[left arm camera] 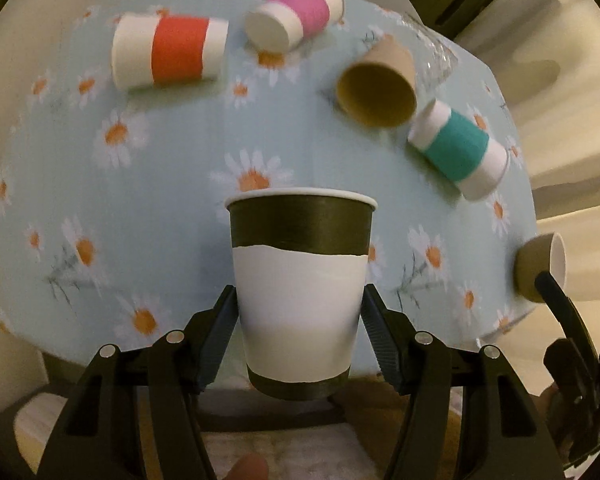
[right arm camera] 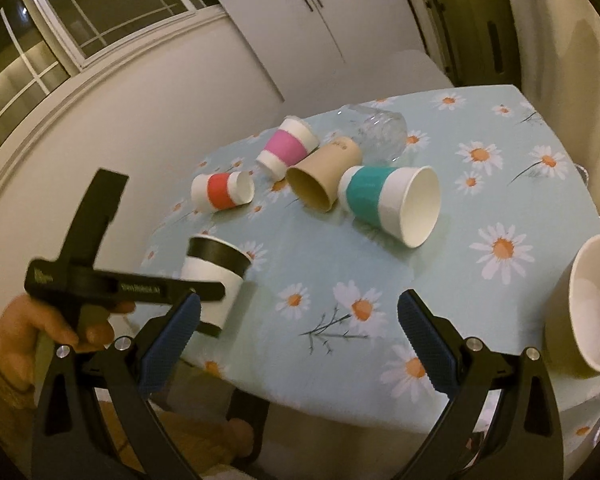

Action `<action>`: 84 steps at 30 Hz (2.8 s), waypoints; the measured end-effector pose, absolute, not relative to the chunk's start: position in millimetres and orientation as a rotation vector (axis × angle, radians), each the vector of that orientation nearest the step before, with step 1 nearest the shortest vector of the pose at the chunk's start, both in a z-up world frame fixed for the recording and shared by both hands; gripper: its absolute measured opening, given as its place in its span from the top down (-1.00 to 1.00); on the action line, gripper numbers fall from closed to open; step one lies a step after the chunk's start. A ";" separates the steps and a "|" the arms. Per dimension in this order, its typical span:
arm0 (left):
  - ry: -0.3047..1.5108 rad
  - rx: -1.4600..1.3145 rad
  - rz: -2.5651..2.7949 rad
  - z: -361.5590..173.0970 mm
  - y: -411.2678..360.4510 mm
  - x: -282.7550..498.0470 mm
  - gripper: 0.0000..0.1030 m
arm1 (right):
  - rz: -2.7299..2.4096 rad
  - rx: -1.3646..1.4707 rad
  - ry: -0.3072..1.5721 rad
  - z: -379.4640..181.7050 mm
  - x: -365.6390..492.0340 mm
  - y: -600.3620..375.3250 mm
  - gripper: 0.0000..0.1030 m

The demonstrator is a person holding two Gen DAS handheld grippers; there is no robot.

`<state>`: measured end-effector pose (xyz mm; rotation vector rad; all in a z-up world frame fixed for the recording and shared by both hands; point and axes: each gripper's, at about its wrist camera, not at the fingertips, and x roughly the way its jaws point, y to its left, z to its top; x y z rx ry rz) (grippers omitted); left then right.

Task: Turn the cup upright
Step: 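Lift the black-and-white cup with the right gripper and rotate it upright, then carry the upright cup with the right gripper and lower it onto the tablecloth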

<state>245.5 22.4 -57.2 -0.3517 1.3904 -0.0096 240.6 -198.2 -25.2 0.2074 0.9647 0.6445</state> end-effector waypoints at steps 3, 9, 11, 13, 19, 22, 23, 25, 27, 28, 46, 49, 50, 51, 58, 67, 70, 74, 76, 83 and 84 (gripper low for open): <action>1.382 -0.362 -0.001 -60.9 17.4 233.8 -0.18 | 0.626 0.180 0.999 -31.9 236.4 -197.3 -0.90; 1.400 -0.352 0.024 -73.3 12.6 230.7 -0.20 | 0.611 0.193 1.003 -35.4 237.9 -203.0 -0.90; 1.402 -0.334 0.023 -77.6 10.3 230.1 -0.21 | 0.611 0.195 1.004 -35.2 238.2 -203.3 -0.90; 1.389 -0.310 0.044 -77.9 9.7 230.0 -0.22 | 0.612 0.198 1.006 -35.2 238.6 -202.8 -0.90; 1.366 -0.297 0.065 -74.6 9.4 230.1 -0.65 | 0.613 0.184 1.011 -36.1 238.4 -199.8 -0.90; 1.354 -0.298 0.039 -70.2 9.6 229.6 -0.65 | 0.612 0.178 1.011 -36.3 237.7 -198.1 -0.90; 1.348 -0.303 0.029 -68.6 11.4 228.6 -0.65 | 0.613 0.183 1.011 -36.2 237.4 -198.0 -0.90; 1.336 -0.319 0.015 -66.9 14.3 226.8 -0.65 | 0.622 0.201 1.017 -37.1 237.4 -199.0 -0.90; 1.311 -0.331 0.013 -62.7 21.6 220.9 -0.65 | 0.634 0.216 1.032 -38.9 238.0 -198.6 -0.90; 1.303 -0.332 0.021 -61.2 24.5 217.5 -0.65 | 0.636 0.215 1.045 -39.7 238.6 -198.6 -0.90; 0.962 -0.593 -0.072 -34.3 89.1 106.5 -0.65 | 0.738 0.326 1.299 -52.4 232.5 -132.8 -0.90; 0.946 -0.590 -0.103 -42.2 96.9 96.4 -0.65 | 0.726 0.242 1.315 -48.8 233.5 -103.8 -0.90; 0.935 -0.598 -0.111 -43.9 101.6 93.0 -0.65 | 0.718 0.225 1.322 -48.6 234.7 -97.2 -0.90; 0.929 -0.596 -0.112 -45.5 106.0 90.3 -0.65 | 0.707 0.213 1.329 -48.7 236.3 -92.5 -0.90; 0.927 -0.669 -0.106 -50.7 131.1 84.1 -0.65 | 0.601 0.113 1.372 -56.1 248.8 -51.0 -0.75; 0.926 -0.736 -0.169 -53.0 137.6 77.1 -0.65 | 0.490 -0.004 1.441 -75.7 266.5 -23.2 -0.48; 0.939 -0.727 -0.172 -54.3 135.0 78.0 -0.65 | 0.467 -0.027 1.456 -80.6 272.4 -18.7 -0.48; 0.945 -0.728 -0.183 -56.2 132.3 76.7 -0.65 | 0.472 -0.009 1.480 -85.3 279.7 -13.2 -0.45; 0.944 -0.736 -0.187 -56.5 132.7 76.0 -0.65 | 0.463 -0.022 1.489 -88.7 281.6 -10.2 -0.44; 0.947 -0.754 -0.188 -58.0 135.6 76.4 -0.65 | 0.470 -0.052 1.498 -97.4 285.6 -3.2 -0.32; 0.947 -0.759 -0.186 -58.6 136.1 76.0 -0.65 | 0.472 -0.052 1.497 -97.4 286.1 -3.2 -0.32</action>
